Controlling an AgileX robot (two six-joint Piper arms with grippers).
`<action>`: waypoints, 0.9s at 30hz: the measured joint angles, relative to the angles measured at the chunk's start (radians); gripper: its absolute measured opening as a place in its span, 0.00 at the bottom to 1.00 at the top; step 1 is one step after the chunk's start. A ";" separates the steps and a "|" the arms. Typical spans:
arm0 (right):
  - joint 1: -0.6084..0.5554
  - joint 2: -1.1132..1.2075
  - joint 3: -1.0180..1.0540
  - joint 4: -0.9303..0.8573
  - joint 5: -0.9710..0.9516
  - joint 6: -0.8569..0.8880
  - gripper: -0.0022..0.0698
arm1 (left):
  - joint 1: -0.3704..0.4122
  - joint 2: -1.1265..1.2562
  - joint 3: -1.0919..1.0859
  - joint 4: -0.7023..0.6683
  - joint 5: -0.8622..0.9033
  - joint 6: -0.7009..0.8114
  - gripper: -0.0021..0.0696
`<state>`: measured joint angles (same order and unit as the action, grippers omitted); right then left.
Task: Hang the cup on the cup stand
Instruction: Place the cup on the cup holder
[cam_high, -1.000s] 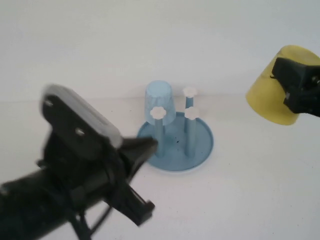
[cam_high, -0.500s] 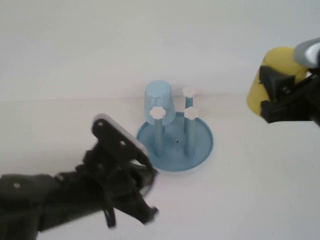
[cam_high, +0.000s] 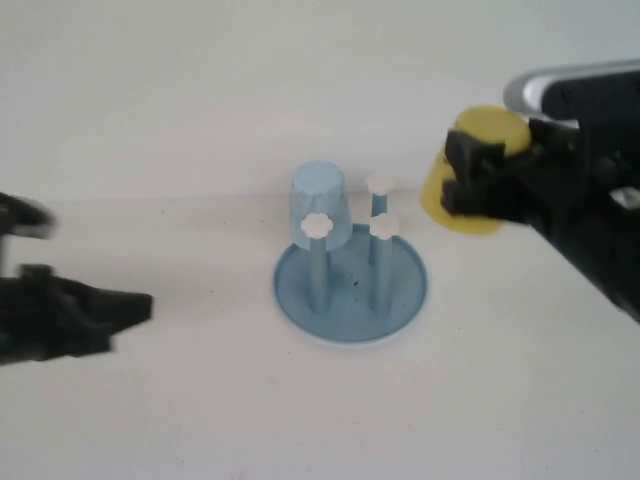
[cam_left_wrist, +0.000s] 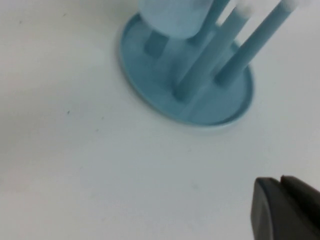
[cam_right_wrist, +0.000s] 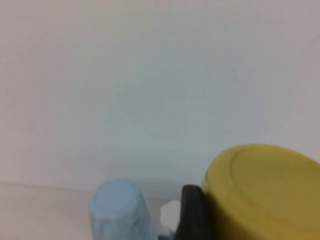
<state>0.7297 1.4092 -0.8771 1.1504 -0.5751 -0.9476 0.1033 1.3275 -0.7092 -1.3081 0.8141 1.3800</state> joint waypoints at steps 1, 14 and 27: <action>-0.017 0.027 -0.030 -0.002 0.010 0.031 0.74 | 0.054 -0.008 -0.005 -0.008 0.074 0.000 0.03; -0.192 0.452 -0.519 -0.033 0.440 0.016 0.74 | 0.095 -0.270 -0.007 0.183 0.060 -0.152 0.03; -0.195 0.595 -0.636 -0.051 0.408 -0.084 0.74 | 0.040 -0.297 -0.007 0.304 0.030 -0.252 0.03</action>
<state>0.5350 2.0046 -1.5126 1.0992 -0.1667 -1.0312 0.1438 1.0309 -0.7161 -1.0044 0.8442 1.1276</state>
